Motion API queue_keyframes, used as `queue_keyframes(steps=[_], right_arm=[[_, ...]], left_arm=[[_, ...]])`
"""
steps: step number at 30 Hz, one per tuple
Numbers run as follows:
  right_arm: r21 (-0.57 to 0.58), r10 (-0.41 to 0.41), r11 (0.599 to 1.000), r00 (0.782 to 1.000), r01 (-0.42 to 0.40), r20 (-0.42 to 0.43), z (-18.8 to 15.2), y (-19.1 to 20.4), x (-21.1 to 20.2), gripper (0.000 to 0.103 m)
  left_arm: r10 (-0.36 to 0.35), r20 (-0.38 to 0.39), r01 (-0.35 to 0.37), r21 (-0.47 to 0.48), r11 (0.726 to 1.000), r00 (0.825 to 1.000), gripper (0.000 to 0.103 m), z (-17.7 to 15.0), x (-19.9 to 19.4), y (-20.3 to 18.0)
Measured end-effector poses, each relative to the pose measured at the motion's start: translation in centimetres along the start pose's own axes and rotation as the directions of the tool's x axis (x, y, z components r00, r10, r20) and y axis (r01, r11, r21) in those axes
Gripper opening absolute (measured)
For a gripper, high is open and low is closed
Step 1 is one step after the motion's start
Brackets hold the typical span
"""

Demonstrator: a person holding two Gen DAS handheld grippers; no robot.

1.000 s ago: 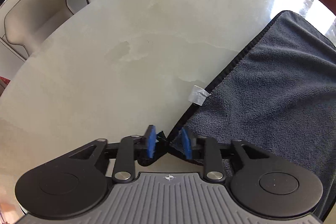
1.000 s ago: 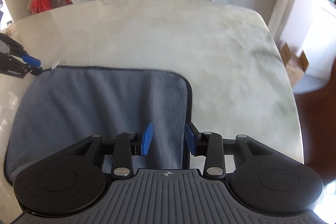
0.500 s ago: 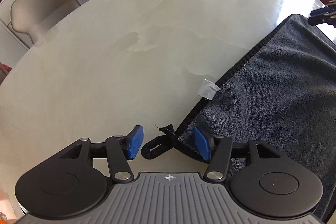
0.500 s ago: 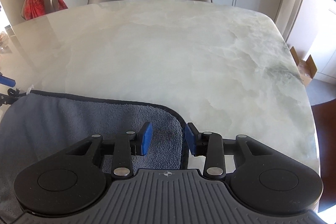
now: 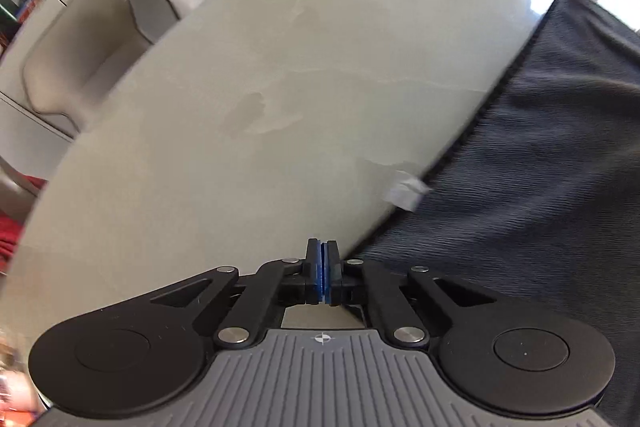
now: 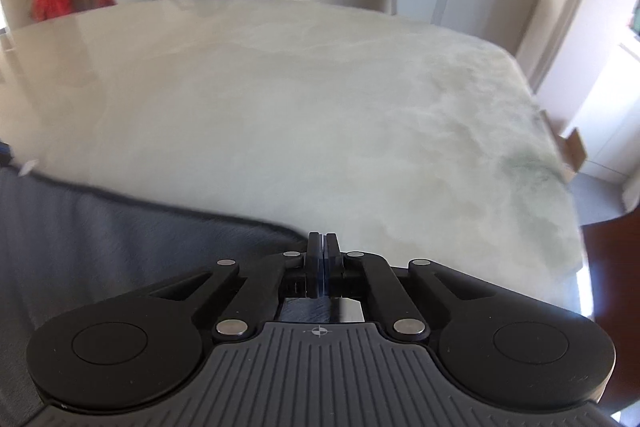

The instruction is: Fold towel

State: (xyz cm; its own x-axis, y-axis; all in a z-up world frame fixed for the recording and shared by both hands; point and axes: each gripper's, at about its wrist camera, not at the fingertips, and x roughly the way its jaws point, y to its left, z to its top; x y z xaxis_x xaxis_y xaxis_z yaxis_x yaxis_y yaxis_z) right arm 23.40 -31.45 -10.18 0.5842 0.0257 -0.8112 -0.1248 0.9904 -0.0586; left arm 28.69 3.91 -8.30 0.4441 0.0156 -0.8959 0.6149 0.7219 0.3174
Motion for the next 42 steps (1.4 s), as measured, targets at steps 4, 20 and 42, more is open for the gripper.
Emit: queue_keyframes(steps=[4, 20, 42], right_arm=[[0.048, 0.07, 0.996, 0.998, -0.07, 0.002, 0.7, -1.4, -0.1, 0.006], [-0.055, 0.149, 0.987, 0.988, -0.15, -0.028, -0.4, 1.5, 0.5, 0.008], [0.003, -0.014, 1.0, 0.998, 0.014, 0.063, 0.2, -1.9, -2.9, 0.039]], left_arm=[[-0.016, -0.008, 0.017, 0.021, 1.0, 1.0, 0.0, 0.4, 0.0, 0.2], [-0.038, -0.009, 0.038, 0.017, 0.999, 0.999, 0.013, -0.1, 0.1, -0.6], [0.064, 0.059, -0.058, -0.093, 0.994, 0.996, 0.013, 0.3, -1.6, 0.0]])
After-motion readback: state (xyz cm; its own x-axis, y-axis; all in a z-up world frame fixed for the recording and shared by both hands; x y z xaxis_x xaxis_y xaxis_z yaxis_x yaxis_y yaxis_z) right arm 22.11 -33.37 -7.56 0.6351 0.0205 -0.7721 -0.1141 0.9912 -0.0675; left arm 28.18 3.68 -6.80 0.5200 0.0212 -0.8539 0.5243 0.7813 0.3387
